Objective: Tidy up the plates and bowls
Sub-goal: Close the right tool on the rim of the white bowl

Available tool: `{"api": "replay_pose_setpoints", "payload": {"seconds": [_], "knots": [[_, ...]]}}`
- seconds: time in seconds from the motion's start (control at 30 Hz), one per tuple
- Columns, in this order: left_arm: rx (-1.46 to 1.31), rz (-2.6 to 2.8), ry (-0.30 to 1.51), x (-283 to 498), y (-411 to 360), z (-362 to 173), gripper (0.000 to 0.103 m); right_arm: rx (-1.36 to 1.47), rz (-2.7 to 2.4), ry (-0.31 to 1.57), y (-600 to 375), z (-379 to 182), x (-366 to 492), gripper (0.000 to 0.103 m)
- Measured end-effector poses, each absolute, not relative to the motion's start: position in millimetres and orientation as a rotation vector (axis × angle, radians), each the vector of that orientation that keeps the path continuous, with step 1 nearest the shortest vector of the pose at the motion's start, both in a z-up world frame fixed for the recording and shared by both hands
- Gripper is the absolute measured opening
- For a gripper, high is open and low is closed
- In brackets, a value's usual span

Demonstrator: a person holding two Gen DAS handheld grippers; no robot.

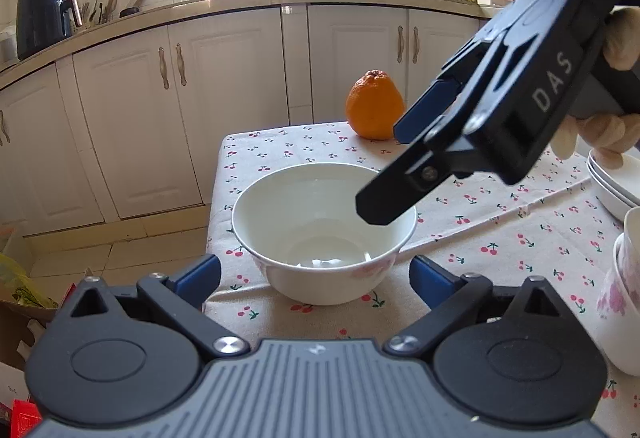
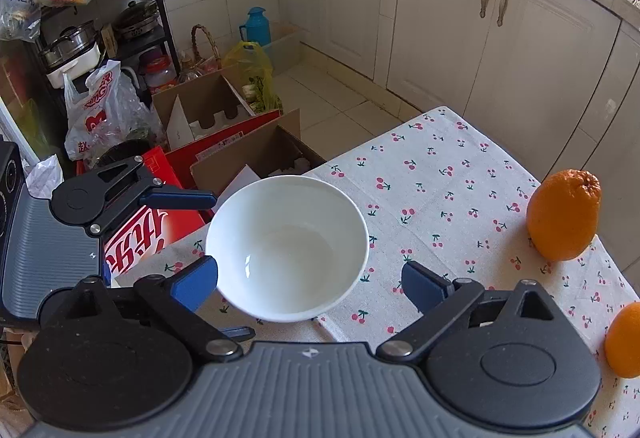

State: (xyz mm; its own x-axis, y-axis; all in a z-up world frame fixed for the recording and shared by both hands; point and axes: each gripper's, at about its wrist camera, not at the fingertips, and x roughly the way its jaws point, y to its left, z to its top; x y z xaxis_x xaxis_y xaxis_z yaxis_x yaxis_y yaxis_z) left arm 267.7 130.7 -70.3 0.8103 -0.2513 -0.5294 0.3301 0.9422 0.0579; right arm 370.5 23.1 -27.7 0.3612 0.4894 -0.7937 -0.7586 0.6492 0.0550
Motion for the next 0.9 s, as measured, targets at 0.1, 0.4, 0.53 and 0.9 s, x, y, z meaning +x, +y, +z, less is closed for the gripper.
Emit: {"api": "replay_pose_setpoints", "payload": {"seconds": [0.1, 0.4, 0.53, 0.9], "knots": [[0.147, -0.322, 0.542, 270.6, 131.5, -71.6, 0.097, -0.345, 0.829, 0.905, 26.7, -34.4, 381.4, 0.093], [0.15, -0.34, 0.533, 271.9, 132.0, -71.9, 0.086, -0.301, 0.85, 0.944, 31.0, -44.2, 399.5, 0.077], [0.149, -0.348, 0.532, 272.5, 131.2, -71.1, 0.083, -0.298, 0.859, 0.951, 33.5, -47.1, 403.3, 0.069], [0.14, -0.354, 0.531, 272.4, 133.0, -71.4, 0.083, -0.293, 0.878, 0.964, 38.1, -51.8, 408.3, 0.063]]}}
